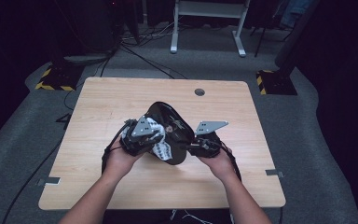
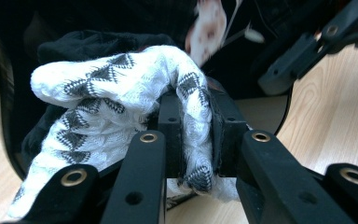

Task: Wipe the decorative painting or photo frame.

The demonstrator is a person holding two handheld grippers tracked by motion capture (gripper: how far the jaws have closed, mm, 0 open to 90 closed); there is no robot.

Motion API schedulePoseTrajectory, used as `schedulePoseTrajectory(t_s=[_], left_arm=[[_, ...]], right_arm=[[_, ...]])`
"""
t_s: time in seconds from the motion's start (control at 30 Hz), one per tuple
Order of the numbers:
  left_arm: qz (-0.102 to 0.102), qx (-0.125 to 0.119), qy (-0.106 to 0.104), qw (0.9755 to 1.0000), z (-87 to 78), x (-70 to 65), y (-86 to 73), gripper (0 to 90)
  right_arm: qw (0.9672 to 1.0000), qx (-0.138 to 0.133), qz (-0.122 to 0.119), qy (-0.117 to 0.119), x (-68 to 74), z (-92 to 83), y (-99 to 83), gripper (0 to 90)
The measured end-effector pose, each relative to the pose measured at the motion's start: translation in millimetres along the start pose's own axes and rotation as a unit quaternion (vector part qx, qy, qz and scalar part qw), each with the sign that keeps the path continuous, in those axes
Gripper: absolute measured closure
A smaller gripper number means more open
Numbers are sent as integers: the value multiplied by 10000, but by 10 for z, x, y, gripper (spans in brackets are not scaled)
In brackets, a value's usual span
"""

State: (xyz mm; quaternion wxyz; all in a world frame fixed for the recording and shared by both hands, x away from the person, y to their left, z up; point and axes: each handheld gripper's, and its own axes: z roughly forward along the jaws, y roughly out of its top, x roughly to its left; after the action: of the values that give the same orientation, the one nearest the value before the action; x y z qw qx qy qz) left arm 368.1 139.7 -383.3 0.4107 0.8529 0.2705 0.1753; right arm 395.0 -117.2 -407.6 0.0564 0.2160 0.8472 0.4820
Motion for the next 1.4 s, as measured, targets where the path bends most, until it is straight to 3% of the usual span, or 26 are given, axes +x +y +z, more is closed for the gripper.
schedulePoseTrajectory(t_s=[0.23,0.4,0.47,0.63,0.8,0.93,1.17,1.37,1.4], left_arm=[[-38,-96,-120,9999,-44,33,99,776],[63,-184,-37,9998,-114,41,196,776],[24,-251,-24,9997,-104,34,163,776],[20,-118,-29,9999,-27,15,50,777],[-110,-8,-114,9999,83,-13,-104,777],[-74,13,-98,9999,53,-2,-58,777],[-31,-311,112,9994,-171,79,199,775],[-12,-272,130,9995,-147,71,156,777],[-9,-177,134,9998,-109,73,100,777]], right_arm=[[10000,11,6,2,-7,0,1,785],[10000,11,0,3,-7,0,0,785],[10000,10,-4,0,-4,2,1,785],[10000,16,-5,-10,0,1,2,784],[10000,19,2,-9,-3,0,1,784],[10000,21,0,-5,-4,1,2,785],[10000,27,-14,10,-7,0,2,785],[10000,29,-14,10,-2,2,0,784],[10000,23,-12,15,-1,3,0,784]])
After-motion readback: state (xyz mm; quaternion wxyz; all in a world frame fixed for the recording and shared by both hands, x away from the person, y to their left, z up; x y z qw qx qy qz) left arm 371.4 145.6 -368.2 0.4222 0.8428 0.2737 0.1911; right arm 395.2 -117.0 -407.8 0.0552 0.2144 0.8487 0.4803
